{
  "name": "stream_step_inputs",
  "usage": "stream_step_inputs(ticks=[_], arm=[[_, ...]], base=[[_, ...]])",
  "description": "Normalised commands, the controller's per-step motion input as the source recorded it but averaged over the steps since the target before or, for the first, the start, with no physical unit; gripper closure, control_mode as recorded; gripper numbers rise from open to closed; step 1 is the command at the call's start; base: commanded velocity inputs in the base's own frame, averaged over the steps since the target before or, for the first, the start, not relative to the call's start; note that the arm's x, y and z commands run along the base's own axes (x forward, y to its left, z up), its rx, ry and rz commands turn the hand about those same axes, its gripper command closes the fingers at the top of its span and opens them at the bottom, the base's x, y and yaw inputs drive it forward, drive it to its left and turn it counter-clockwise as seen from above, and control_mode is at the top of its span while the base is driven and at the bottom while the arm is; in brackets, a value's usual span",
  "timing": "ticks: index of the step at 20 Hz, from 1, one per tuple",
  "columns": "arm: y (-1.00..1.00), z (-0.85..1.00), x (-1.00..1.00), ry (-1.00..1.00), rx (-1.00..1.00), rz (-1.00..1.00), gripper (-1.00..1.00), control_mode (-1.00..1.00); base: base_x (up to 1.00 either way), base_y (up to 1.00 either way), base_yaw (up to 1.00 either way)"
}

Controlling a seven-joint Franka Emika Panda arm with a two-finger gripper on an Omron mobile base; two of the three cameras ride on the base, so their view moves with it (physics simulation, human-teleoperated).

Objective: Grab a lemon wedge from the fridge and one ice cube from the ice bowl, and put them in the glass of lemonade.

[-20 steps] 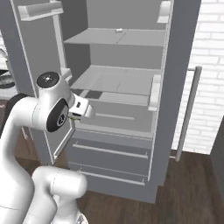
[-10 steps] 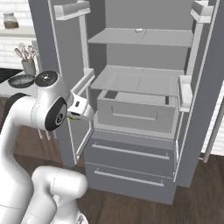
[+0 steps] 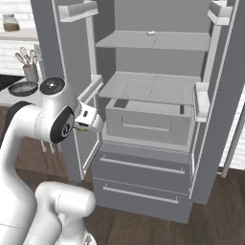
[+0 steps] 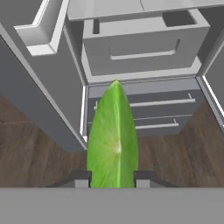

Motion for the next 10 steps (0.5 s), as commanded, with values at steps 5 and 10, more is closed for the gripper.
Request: stream_step_inputs(ticks=[5,10], arm=[[0.00,0.00,0.00,0.00,0.00,0.00,1.00,1.00],[0.00,0.00,0.00,0.00,0.00,0.00,1.00,1.00]], base=[[-0.39,0.35,0.12],[-0.25,-0.11,0.47]])
